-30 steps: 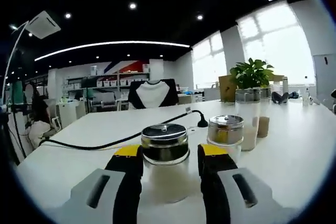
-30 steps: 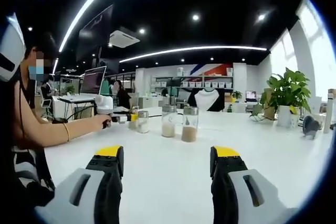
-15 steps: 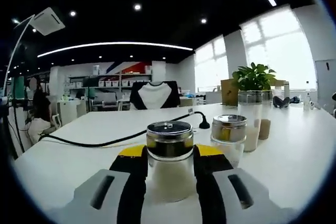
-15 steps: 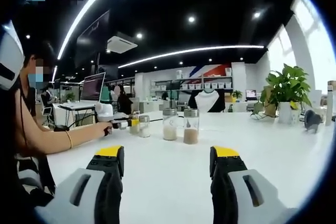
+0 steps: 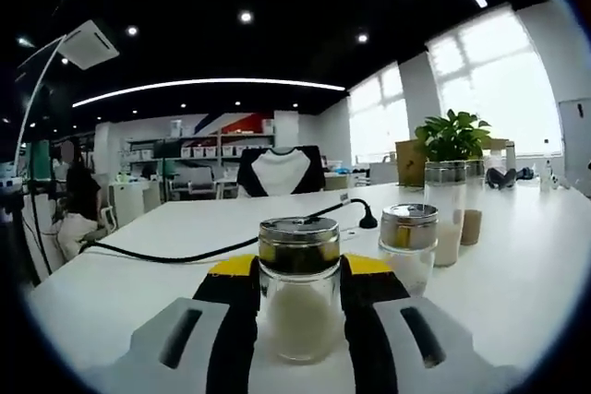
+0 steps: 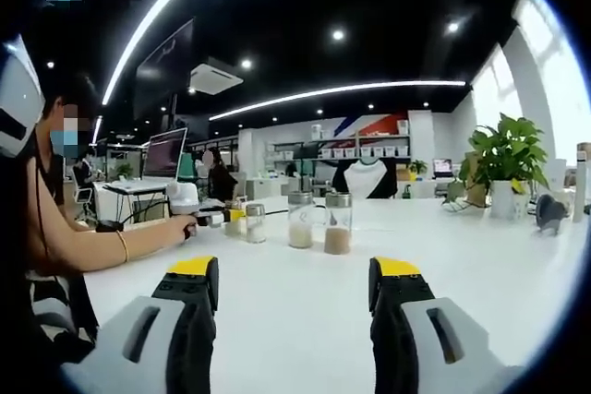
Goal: Rotate the seasoning bottle until the label or dispensing opening points toward the visible target arrow and the bottle remains upright within the marked orientation range
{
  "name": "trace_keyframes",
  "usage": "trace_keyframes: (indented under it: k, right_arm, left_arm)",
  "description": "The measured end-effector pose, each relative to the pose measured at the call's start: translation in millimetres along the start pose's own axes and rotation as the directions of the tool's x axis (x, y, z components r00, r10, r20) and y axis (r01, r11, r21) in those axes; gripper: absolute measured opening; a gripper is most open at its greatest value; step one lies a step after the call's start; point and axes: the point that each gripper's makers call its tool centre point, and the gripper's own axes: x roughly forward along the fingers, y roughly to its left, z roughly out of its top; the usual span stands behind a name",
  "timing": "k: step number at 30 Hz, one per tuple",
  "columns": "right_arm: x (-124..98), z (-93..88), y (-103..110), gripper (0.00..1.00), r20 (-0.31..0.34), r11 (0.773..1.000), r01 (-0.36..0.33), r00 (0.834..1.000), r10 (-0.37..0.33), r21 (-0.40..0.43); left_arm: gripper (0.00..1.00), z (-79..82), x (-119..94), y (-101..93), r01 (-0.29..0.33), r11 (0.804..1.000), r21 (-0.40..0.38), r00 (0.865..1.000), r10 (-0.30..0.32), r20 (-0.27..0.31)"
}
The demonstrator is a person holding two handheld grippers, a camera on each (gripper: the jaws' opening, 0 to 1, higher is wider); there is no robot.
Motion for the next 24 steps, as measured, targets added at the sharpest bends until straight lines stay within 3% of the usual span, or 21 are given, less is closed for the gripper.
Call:
trace_keyframes:
  k: [2, 4, 8, 15, 18, 19, 24]
  right_arm:
    - [-1, 0.6, 0, 0.66, 0.0, 1.0, -0.002, 1.0, 0.002, 0.0]
    - [-2, 1.2, 1, 0.66, -0.002, 1.0, -0.002, 1.0, 0.002, -0.004]
    - [-5, 3.2, 1, 0.65, 0.004, 1.0, 0.0, 1.0, 0.0, -0.005]
    - [-7, 3.0, 6, 0.65, 0.009, 1.0, -0.011, 1.0, 0.011, -0.001]
    - [-6, 3.1, 7, 0.65, 0.012, 1.0, -0.014, 1.0, 0.014, 0.002]
    - [-6, 3.3, 8, 0.65, 0.014, 1.0, -0.014, 1.0, 0.014, 0.003]
    - [-5, 6.0, 15, 0.65, 0.02, 1.0, -0.024, 1.0, 0.024, 0.001]
  left_arm:
    - [0.36, 4.2, 1, -0.1, 0.008, 0.999, -0.041, 0.999, -0.006, 0.035]
    - [0.36, 3.1, 0, -0.5, 0.009, 0.999, -0.037, 1.0, -0.008, 0.026]
    - [0.36, 9.2, -3, -0.8, 0.013, 1.0, 0.005, 1.0, -0.013, 0.015]
    - [0.36, 29.7, -11, -6.7, 0.016, 0.997, 0.072, 0.999, -0.02, 0.045]
    - [0.36, 33.9, -16, -0.7, -0.036, 0.994, 0.104, 0.999, 0.033, 0.027]
    - [0.36, 36.0, -17, -1.2, -0.032, 0.989, 0.147, 0.999, 0.028, 0.026]
    - [0.36, 46.2, -23, -0.2, -0.015, 0.997, 0.076, 0.998, 0.011, 0.057]
